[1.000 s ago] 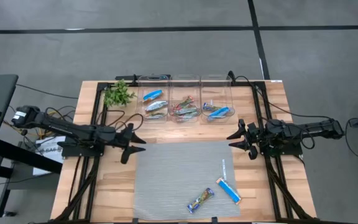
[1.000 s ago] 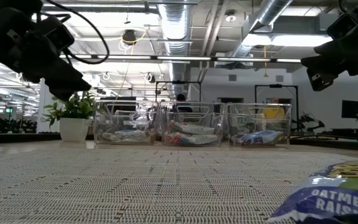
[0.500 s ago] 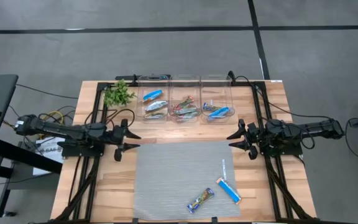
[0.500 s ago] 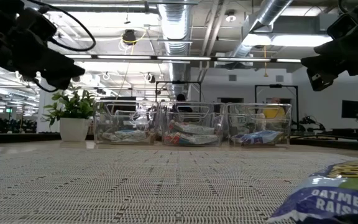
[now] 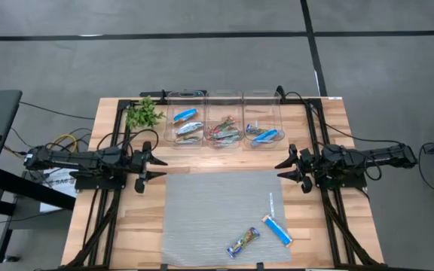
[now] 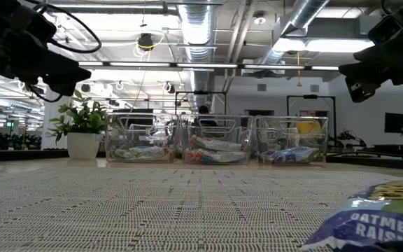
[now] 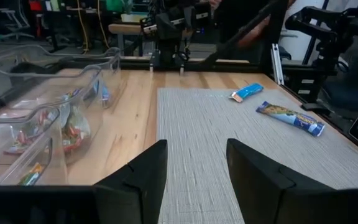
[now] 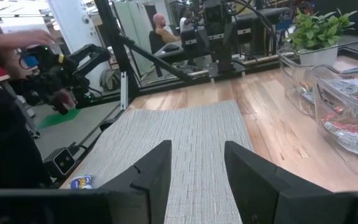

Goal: Pick and place Granola Bars by type
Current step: Put the yellow granola bar into the left transparent bin

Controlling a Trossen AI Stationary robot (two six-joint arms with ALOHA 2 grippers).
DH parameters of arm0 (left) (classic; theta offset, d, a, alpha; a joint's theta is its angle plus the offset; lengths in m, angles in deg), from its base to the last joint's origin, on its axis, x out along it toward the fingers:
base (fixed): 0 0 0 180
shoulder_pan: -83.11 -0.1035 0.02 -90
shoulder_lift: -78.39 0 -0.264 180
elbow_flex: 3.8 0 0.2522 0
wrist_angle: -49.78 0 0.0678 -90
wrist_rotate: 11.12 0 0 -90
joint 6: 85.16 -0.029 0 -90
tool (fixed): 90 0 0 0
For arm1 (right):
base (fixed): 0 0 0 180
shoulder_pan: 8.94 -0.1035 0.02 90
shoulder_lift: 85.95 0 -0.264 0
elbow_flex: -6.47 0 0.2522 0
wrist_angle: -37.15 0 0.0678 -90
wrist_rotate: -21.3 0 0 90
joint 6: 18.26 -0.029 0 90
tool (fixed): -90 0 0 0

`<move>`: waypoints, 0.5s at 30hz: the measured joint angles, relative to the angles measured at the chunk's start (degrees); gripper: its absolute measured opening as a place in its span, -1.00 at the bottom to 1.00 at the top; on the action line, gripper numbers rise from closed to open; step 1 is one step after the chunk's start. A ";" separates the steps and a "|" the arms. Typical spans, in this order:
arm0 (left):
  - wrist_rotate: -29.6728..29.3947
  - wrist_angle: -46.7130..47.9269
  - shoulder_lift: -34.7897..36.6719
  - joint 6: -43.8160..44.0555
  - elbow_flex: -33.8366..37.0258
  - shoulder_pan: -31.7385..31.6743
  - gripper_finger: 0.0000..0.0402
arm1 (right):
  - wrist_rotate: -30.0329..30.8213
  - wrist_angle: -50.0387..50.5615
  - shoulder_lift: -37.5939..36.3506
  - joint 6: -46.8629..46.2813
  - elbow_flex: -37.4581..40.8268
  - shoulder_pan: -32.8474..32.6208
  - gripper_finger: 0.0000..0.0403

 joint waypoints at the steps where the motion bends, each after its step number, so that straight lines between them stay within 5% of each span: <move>1: 0.05 -0.02 -0.02 0.01 0.00 0.00 -0.22 | -0.02 0.00 0.01 0.00 0.00 0.00 -0.30; 15: 0.01 0.04 -0.26 -0.25 0.04 0.02 -0.22 | 0.00 0.00 0.01 0.00 0.00 0.00 -0.30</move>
